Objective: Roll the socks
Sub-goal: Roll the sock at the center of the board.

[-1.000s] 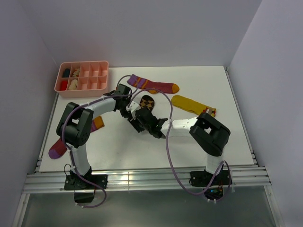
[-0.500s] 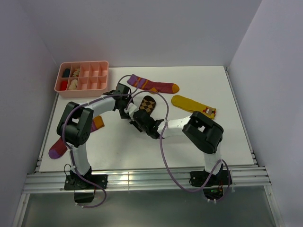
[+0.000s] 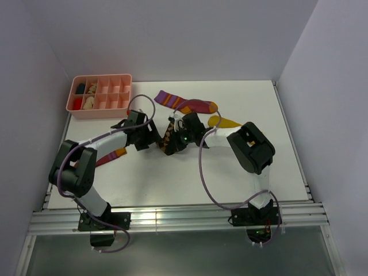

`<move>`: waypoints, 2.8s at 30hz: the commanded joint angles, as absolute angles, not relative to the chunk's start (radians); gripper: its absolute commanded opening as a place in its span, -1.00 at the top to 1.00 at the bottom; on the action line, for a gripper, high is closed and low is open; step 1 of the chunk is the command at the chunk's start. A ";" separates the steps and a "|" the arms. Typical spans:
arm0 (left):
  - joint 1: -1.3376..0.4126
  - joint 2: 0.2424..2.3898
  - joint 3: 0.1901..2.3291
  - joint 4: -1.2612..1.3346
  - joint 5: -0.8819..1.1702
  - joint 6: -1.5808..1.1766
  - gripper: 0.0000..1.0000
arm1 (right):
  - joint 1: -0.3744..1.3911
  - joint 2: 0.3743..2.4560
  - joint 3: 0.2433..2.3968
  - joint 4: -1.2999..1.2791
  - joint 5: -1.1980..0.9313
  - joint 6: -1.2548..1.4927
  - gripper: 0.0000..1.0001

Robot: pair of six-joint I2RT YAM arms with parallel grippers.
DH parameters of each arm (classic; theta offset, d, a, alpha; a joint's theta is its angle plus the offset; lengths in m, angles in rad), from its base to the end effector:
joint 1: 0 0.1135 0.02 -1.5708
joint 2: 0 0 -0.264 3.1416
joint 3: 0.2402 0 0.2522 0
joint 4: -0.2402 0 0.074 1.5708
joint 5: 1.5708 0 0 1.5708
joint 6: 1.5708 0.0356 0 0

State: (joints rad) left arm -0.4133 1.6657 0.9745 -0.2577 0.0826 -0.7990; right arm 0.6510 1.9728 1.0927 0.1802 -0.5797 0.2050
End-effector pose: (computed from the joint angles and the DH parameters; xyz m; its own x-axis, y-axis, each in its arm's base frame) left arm 0.3063 -0.1376 0.1774 -0.8375 -0.4126 -0.3582 -0.2236 0.8570 -0.4643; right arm 0.3103 0.2609 0.1390 -0.6727 -0.2984 -0.6771 -0.7184 0.4825 0.5012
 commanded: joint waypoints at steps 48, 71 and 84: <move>-0.400 1.922 1.092 -0.380 0.136 -0.726 0.99 | 0.780 1.669 0.997 0.106 -0.111 0.011 -0.38; -0.400 2.065 1.331 -0.594 0.104 -0.542 0.99 | 0.980 1.833 1.091 0.118 0.287 -0.314 -0.40; -0.400 2.105 1.388 -0.635 0.098 -0.518 0.99 | 1.022 1.877 1.106 0.132 0.328 -0.370 -0.39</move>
